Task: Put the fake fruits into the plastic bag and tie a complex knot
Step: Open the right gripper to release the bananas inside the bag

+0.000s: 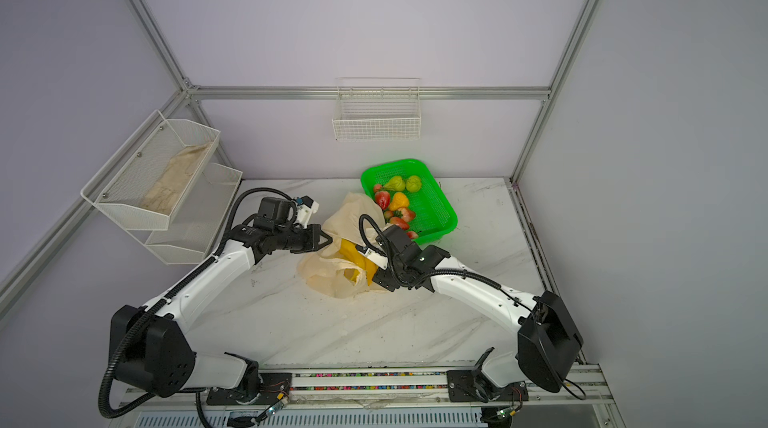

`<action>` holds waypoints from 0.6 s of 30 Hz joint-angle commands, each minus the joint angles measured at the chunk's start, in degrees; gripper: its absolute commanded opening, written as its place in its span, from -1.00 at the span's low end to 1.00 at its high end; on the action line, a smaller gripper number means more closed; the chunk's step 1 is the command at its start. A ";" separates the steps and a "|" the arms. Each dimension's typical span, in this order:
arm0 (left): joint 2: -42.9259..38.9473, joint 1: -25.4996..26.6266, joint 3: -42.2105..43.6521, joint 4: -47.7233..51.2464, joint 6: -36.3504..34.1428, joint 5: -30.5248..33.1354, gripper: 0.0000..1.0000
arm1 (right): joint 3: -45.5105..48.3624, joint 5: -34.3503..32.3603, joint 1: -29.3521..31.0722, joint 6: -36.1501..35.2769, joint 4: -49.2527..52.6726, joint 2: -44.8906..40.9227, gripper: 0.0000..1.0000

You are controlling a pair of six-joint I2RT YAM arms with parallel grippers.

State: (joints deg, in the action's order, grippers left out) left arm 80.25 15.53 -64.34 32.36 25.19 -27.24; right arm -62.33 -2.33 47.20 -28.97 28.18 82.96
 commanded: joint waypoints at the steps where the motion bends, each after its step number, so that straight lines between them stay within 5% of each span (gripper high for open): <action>1: -0.76 -0.94 -3.66 1.09 -1.46 4.38 -1.00 | -1.62 4.54 0.52 -3.94 4.37 1.41 0.62; 7: -1.19 -0.94 -5.22 2.27 -2.84 8.28 -1.00 | -2.12 19.63 4.73 -1.91 1.95 0.85 0.60; 13: -1.74 -0.94 -5.93 1.81 -2.12 6.16 -1.00 | -4.00 8.91 6.25 0.92 6.16 6.06 0.67; 18: -3.84 -2.14 -6.59 1.04 -0.45 6.49 -1.00 | -6.23 6.58 6.34 3.26 9.86 9.21 0.74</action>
State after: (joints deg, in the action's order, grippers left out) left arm 79.79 14.63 -64.51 35.20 23.46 -22.61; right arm -66.92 6.31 53.36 -27.11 33.52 91.59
